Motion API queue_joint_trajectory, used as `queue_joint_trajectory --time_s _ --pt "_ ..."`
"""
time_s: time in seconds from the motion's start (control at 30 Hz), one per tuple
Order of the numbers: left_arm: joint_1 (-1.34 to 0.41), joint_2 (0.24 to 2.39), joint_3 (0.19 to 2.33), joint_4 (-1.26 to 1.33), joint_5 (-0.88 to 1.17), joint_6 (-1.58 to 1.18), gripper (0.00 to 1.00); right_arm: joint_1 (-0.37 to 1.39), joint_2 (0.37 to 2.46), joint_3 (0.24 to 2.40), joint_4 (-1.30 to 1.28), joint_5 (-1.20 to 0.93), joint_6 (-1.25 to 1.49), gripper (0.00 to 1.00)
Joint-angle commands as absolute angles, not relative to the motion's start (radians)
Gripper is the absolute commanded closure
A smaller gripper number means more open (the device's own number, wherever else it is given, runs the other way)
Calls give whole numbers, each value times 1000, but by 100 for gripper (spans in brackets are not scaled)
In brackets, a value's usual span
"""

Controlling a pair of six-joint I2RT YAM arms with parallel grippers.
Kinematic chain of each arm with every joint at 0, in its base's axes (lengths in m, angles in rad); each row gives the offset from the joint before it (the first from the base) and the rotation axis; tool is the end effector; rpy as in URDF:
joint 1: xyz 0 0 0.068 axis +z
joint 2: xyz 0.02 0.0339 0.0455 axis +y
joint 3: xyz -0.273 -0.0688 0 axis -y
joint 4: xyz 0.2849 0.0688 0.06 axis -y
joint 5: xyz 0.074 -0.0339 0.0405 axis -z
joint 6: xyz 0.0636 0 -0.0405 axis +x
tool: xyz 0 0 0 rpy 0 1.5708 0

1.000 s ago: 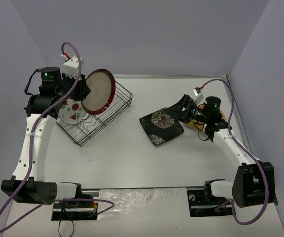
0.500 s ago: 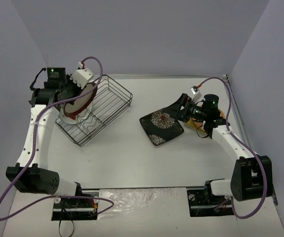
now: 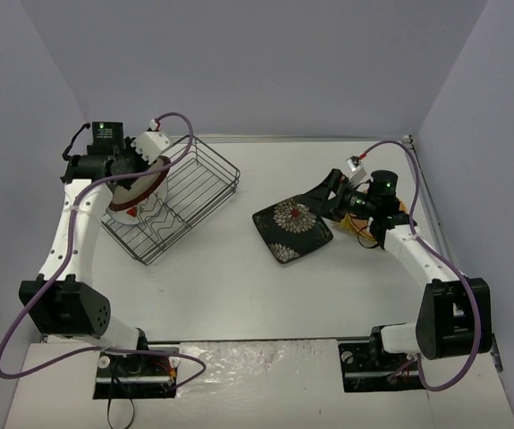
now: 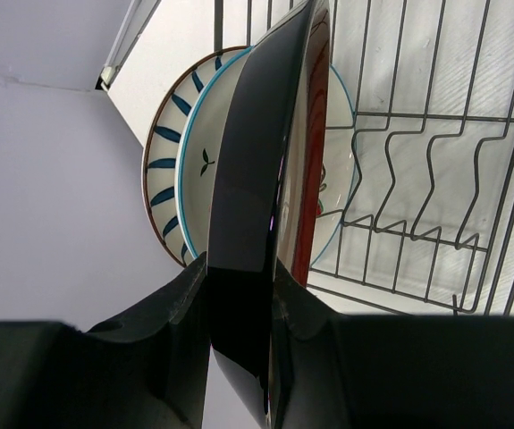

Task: Load the plates into the dish rack

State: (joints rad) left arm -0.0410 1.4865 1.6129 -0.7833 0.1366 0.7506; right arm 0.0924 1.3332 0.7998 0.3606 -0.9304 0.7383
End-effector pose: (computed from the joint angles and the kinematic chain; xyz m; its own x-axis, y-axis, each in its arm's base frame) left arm 0.3799 -0.0243 0.3973 -0.3450 0.6904 -0.6358 0.5247 0.7036 0.4793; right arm 0.3357 0.0823 0.2664 -0.6931 0.3396 -0.6358 -0.5073 0.3968 0.7650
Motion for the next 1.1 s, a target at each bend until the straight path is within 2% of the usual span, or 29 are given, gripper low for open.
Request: queue_joint_trajectory --time_s 0.0,0.8,1.0,1.07 --pt "-28 1464 1639 -617 150 818 100 77 1343 838 435 -970 732 0" --pt "46 1565 1561 -559 317 775 100 69 1360 818 507 -991 782 0" --pt "58 1588 1551 -546 347 752 84 69 1347 810 491 -977 770 0" --pt "61 1592 1548 -544 347 744 72 69 1345 816 469 -972 760 0"
